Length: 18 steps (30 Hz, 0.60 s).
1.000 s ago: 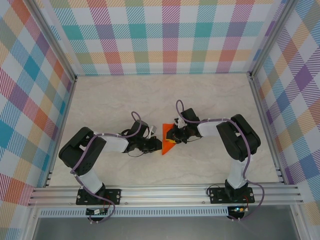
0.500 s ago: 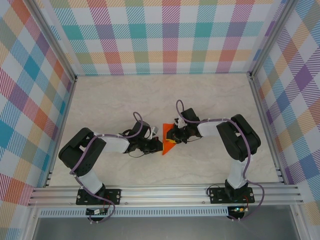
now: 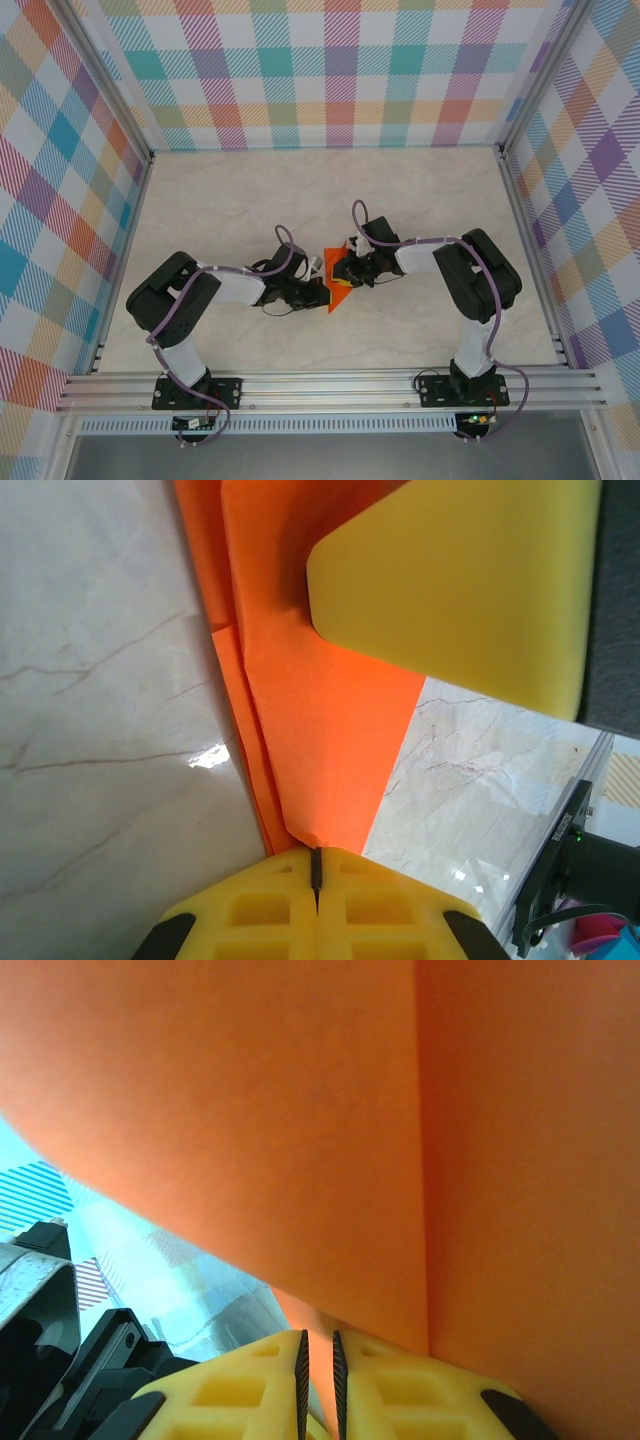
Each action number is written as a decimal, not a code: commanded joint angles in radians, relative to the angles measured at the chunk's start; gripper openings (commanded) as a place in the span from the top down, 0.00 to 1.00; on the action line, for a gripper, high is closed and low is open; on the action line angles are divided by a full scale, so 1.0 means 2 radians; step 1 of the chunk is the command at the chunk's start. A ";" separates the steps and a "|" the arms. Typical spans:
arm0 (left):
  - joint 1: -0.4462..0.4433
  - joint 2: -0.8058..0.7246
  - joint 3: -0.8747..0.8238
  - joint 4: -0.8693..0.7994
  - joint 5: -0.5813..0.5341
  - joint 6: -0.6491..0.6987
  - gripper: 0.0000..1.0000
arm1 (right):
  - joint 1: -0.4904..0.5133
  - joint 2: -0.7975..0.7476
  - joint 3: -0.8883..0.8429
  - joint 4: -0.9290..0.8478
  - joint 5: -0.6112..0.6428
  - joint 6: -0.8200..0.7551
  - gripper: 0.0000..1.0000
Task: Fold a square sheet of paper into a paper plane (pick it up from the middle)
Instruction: Fourth fold the wing at the center of the table.
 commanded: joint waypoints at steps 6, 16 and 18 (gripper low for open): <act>-0.011 0.004 -0.029 0.010 -0.001 -0.019 0.96 | 0.001 0.006 -0.014 -0.037 0.021 -0.006 0.83; -0.014 -0.022 -0.034 -0.017 -0.006 -0.016 0.91 | 0.001 0.005 -0.014 -0.040 0.023 -0.008 0.83; -0.016 -0.022 -0.035 -0.016 -0.005 -0.017 0.91 | 0.001 0.005 -0.014 -0.040 0.023 -0.008 0.83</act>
